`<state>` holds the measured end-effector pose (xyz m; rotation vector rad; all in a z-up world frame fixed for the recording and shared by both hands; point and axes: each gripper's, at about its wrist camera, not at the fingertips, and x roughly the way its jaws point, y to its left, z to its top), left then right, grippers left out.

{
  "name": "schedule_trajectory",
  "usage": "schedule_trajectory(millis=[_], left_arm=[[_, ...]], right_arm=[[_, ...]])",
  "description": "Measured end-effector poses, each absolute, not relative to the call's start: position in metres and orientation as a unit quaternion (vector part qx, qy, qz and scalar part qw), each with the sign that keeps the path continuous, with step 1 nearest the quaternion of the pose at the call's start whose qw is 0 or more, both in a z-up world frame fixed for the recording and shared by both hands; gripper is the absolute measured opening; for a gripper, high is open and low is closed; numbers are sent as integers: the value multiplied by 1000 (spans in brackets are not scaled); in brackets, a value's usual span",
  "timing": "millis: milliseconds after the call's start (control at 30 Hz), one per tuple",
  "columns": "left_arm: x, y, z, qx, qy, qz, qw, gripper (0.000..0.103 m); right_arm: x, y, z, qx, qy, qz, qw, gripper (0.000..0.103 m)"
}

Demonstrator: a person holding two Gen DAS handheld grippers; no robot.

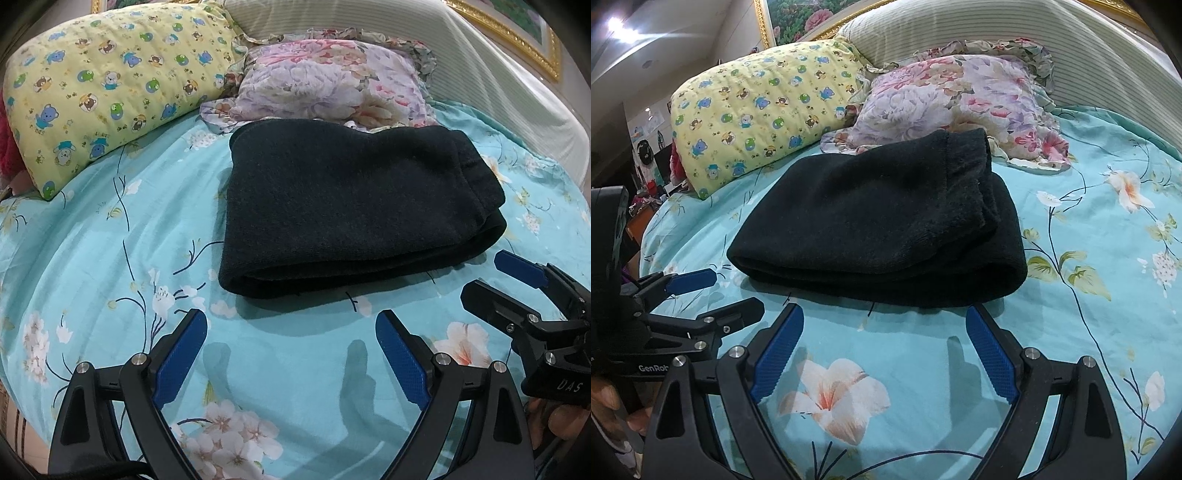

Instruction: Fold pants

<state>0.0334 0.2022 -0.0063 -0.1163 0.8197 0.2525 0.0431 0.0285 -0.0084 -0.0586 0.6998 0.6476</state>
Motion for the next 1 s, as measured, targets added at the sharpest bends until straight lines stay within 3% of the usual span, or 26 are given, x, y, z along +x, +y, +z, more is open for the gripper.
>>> schedule_trajectory(millis=[1000], left_arm=[[31,203,-5,-58,386,124,912,93]], right_arm=[[40,31,-11,-33,330,303,893,90]])
